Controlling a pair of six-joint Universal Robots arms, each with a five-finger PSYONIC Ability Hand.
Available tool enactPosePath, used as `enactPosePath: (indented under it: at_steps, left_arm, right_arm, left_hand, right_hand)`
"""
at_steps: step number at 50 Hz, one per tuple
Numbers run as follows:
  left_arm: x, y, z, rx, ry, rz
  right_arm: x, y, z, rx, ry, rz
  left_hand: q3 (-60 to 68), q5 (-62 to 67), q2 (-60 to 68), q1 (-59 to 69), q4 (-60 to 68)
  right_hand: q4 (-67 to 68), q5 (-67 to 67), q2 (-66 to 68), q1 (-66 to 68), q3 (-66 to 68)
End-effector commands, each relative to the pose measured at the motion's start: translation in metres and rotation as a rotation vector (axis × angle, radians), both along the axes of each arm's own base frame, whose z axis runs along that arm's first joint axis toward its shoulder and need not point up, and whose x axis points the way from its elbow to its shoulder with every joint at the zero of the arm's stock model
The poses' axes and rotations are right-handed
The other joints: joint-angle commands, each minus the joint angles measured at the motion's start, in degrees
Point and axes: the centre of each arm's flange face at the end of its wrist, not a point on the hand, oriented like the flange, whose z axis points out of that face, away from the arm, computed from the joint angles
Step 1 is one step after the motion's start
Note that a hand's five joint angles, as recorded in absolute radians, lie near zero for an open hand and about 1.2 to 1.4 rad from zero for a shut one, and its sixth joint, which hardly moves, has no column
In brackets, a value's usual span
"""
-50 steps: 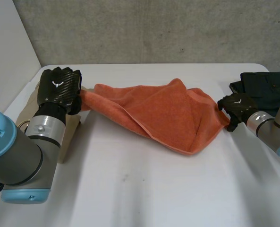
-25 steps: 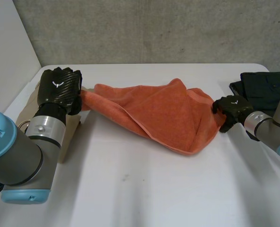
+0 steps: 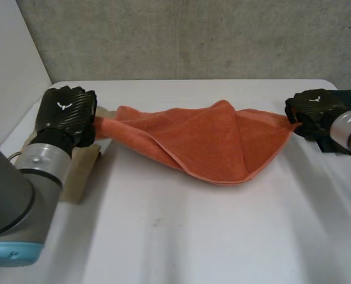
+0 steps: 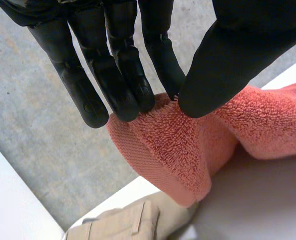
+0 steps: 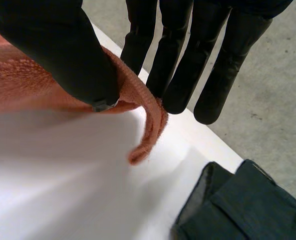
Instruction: Fold the laundry.
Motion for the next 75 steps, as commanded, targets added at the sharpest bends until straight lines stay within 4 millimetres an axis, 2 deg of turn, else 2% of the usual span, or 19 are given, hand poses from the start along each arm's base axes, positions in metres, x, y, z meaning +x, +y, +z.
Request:
enactPosePath:
  at_steps: [1,4,6,12,16,21,25,27,33,37,44,46,49,59,66,68,69,73,75]
  left_arm:
    - [0.022,0.026,0.002,0.138,-0.125,0.025]
    - [0.031,0.045,-0.004,0.229,-0.253,0.016]
    - [0.036,0.056,-0.008,0.277,-0.319,0.009]
    - [0.047,0.088,-0.01,0.366,-0.428,-0.025]
    - [0.047,0.089,-0.007,0.343,-0.419,-0.022]
    - [0.042,0.078,-0.007,0.284,-0.394,-0.023]
    - [0.032,0.055,-0.018,0.235,-0.376,-0.021]
    - [0.024,0.035,-0.029,0.211,-0.364,-0.014]
    - [0.002,-0.019,-0.042,0.145,-0.332,0.005]
    - [-0.005,-0.036,-0.052,0.159,-0.336,0.008]
    - [-0.007,-0.027,-0.062,0.19,-0.352,-0.007]
    - [-0.007,-0.025,-0.062,0.191,-0.353,-0.01]
    - [-0.005,-0.021,-0.06,0.192,-0.355,-0.009]
    - [0.003,-0.005,-0.058,0.205,-0.359,-0.012]
    - [0.005,-0.002,-0.06,0.215,-0.363,-0.015]
    - [0.005,-0.004,-0.06,0.214,-0.361,-0.014]
    - [0.006,-0.004,-0.061,0.218,-0.361,-0.012]
    - [0.004,-0.012,-0.061,0.199,-0.352,-0.01]
    - [0.002,-0.025,-0.062,0.173,-0.341,0.003]
  right_arm:
    - [-0.045,0.054,0.032,0.132,0.289,-0.02]
    - [-0.071,0.083,0.041,0.273,0.415,-0.024]
    - [-0.076,0.098,0.046,0.336,0.439,-0.005]
    - [-0.075,0.132,0.071,0.284,0.463,-0.008]
    - [-0.073,0.137,0.063,0.281,0.455,0.008]
    - [-0.071,0.131,0.052,0.234,0.443,0.003]
    - [-0.065,0.113,0.031,0.227,0.421,0.011]
    - [-0.048,0.101,0.016,0.234,0.387,0.034]
    - [-0.019,0.071,0.007,0.199,0.332,0.004]
    - [-0.01,0.061,-0.004,0.236,0.33,-0.015]
    - [-0.011,0.069,-0.012,0.328,0.344,-0.001]
    - [-0.012,0.071,-0.012,0.343,0.356,0.002]
    - [-0.015,0.074,-0.014,0.365,0.411,0.007]
    - [-0.025,0.074,-0.024,0.386,0.524,-0.047]
    - [-0.023,0.07,-0.035,0.385,0.53,-0.043]
    - [-0.022,0.067,-0.04,0.379,0.531,-0.041]
    - [-0.022,0.066,-0.042,0.376,0.53,-0.042]
    - [-0.016,0.056,-0.043,0.306,0.518,-0.05]
    - [-0.007,0.044,-0.033,0.191,0.498,-0.059]
  left_hand:
    - [11.5,13.89,11.16,14.6,11.08]
    - [11.5,13.89,11.16,14.6,11.08]
    - [11.5,13.89,11.16,14.6,11.08]
    - [11.5,13.89,11.16,14.6,11.08]
    - [11.5,13.89,11.16,14.6,11.08]
    - [11.5,13.89,11.16,14.6,11.08]
    - [11.5,13.89,11.16,14.6,11.08]
    - [11.5,13.89,11.16,14.6,11.08]
    - [11.5,13.89,11.16,14.6,11.08]
    - [11.5,13.89,11.16,14.6,11.08]
    - [11.5,13.89,11.16,14.6,11.08]
    - [11.5,13.89,11.16,14.6,11.08]
    - [11.5,13.89,11.16,14.6,11.08]
    - [11.5,13.89,11.16,14.6,11.08]
    - [11.5,13.89,11.16,14.6,11.08]
    - [11.5,13.89,11.16,14.6,11.08]
    - [11.5,13.89,11.16,14.6,11.08]
    - [11.5,13.89,11.16,14.6,11.08]
    - [11.5,13.89,11.16,14.6,11.08]
  right_hand:
    - [11.8,13.71,12.59,22.68,12.2]
    - [11.8,13.71,12.59,22.68,12.2]
    - [11.8,13.71,12.59,22.68,12.2]
    - [11.8,13.71,12.59,22.68,12.2]
    - [11.8,13.71,12.59,22.68,12.2]
    - [11.8,13.71,12.59,22.68,12.2]
    - [11.8,13.71,12.59,22.68,12.2]
    - [11.8,13.71,12.59,22.68,12.2]
    - [11.8,13.71,12.59,22.68,12.2]
    - [11.8,13.71,12.59,22.68,12.2]
    - [11.02,12.93,11.82,21.9,11.43]
    - [3.15,5.06,3.95,14.03,3.55]
    - [-17.52,-15.61,-16.72,-6.64,-17.12]
    - [-25.15,-23.24,-24.35,-14.27,-24.75]
    - [-14.42,-12.51,-13.62,-3.54,-14.01]
    - [8.39,10.3,9.19,19.27,8.79]
    - [11.76,13.67,12.56,22.64,12.16]
    - [11.8,13.71,12.59,22.68,12.2]
    - [11.8,13.71,12.59,22.68,12.2]
